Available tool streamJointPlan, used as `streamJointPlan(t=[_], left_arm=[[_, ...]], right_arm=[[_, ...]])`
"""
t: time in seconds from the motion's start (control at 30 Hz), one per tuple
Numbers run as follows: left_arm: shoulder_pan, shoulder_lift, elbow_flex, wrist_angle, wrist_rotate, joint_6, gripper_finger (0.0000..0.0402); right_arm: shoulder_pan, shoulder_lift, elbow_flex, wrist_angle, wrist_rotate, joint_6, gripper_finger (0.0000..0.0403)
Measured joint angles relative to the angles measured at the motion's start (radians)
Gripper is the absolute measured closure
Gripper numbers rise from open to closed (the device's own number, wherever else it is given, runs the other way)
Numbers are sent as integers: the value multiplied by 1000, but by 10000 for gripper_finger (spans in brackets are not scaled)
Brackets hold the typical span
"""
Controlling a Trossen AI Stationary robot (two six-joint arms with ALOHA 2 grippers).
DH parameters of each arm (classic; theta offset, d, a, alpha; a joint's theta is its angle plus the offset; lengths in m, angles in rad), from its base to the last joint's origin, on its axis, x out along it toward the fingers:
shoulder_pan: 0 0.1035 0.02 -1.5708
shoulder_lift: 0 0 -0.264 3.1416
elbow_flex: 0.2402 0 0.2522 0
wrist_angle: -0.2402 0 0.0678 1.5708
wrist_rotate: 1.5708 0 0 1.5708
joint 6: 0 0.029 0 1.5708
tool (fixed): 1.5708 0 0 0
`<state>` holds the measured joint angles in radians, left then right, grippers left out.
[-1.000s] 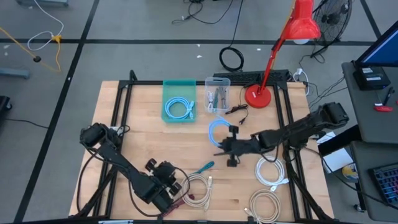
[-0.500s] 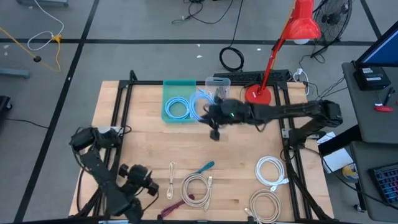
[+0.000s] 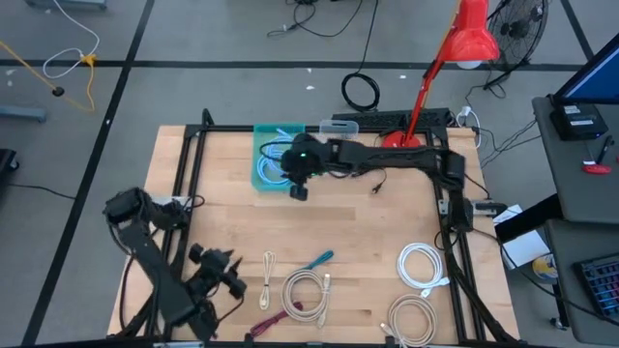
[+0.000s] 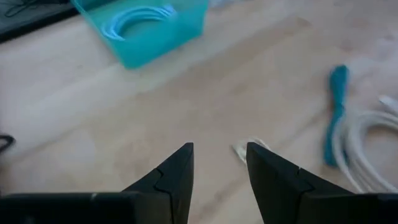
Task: Pick and place items into bin
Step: Put the blue HDMI cable into the green bin
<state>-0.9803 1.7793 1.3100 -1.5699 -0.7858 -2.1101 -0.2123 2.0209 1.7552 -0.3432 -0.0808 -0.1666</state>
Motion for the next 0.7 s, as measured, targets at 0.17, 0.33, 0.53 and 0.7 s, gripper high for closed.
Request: streamJointPlan(t=[0.17,0.33,0.53,0.7], left_arm=[[52,-149,-80,1,1,64,250],[69,-263,-136,8,-38,83,250],[87,-281,-156,32,-125,125,250],[126,-280,-156,87,-141,236,250]], right_arm=[[-4,62,22,35,1,-29,376],[-22,98,23,39,-2,-33,376],[-22,158,23,128,-31,-59,376],[-34,202,22,177,-65,-55,376]])
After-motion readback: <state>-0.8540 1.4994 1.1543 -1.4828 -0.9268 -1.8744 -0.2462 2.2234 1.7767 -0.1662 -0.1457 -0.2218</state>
